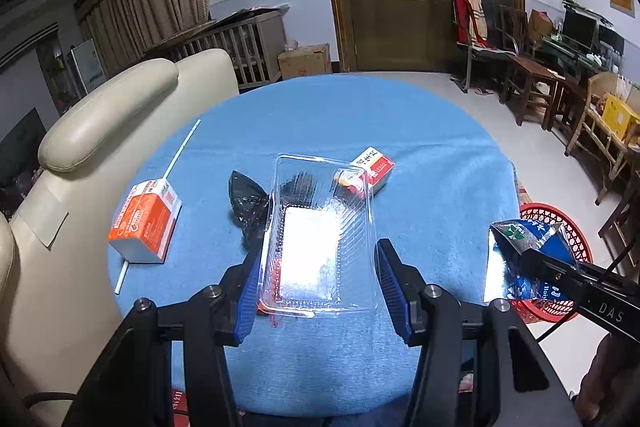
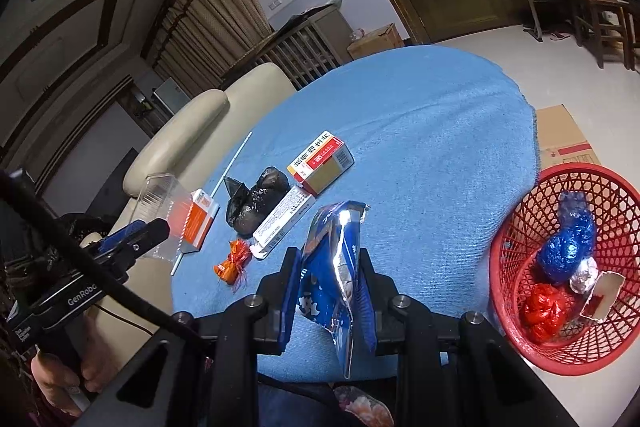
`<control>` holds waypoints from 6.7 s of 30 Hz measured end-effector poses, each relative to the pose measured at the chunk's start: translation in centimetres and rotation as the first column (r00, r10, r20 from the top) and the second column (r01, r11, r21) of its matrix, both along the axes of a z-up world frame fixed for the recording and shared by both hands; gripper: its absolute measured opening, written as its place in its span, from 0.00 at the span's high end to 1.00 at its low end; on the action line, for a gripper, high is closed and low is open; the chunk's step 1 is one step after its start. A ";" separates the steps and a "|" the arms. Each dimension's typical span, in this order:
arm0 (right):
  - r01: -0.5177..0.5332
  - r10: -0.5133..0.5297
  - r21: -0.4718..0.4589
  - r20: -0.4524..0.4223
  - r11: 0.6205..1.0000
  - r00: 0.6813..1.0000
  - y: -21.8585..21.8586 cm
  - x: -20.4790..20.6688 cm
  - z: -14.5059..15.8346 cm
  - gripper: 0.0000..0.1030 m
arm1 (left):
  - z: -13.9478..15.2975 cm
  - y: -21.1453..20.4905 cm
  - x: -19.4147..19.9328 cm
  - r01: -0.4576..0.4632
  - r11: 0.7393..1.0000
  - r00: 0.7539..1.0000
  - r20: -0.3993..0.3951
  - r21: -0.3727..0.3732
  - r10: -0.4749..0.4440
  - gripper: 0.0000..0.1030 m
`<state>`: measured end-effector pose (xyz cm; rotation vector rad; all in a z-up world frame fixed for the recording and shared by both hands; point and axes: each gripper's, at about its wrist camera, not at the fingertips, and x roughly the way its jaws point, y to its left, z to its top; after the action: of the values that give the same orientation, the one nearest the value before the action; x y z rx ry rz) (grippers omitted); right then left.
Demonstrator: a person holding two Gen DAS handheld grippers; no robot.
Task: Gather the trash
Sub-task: 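Lift the clear plastic tray with the left tool while the right tool holds the blue wrapper, then carry the clear tray with the left tool while the right tool carries the blue wrapper toward the red basket, then open both tools over the red basket, dropping the tray and wrapper, then grasp the orange tied bundle with the left tool while the right tool grasps the white medicine box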
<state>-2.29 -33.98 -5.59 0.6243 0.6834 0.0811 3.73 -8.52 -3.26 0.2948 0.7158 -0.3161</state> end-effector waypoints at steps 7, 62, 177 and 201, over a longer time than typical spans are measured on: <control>0.003 -0.003 0.006 0.000 1.000 1.000 -0.3 -0.2 -0.1 0.72 | -0.2 -0.8 -0.3 0.013 1.000 1.000 -0.004 0.013 -0.013 0.46; 0.064 -0.064 0.055 -0.001 0.996 0.998 -2.7 -2.5 -0.8 0.72 | -1.6 -4.7 -1.6 0.105 0.991 0.994 -0.032 0.077 -0.103 0.46; 0.551 -0.541 0.178 -0.103 0.815 0.835 -20.1 -16.2 -5.1 0.27 | -6.9 -23.6 -4.6 0.544 0.835 0.819 -0.266 0.083 -0.508 0.38; 0.270 -0.260 0.064 -0.133 0.961 0.957 -9.0 -5.3 -2.0 0.27 | -5.7 8.9 3.5 -0.156 0.988 0.970 -0.189 -0.002 0.153 0.33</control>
<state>-7.63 -42.99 -7.61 0.7992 0.7124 -0.1812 7.21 0.33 -8.97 0.1931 0.9174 -0.2027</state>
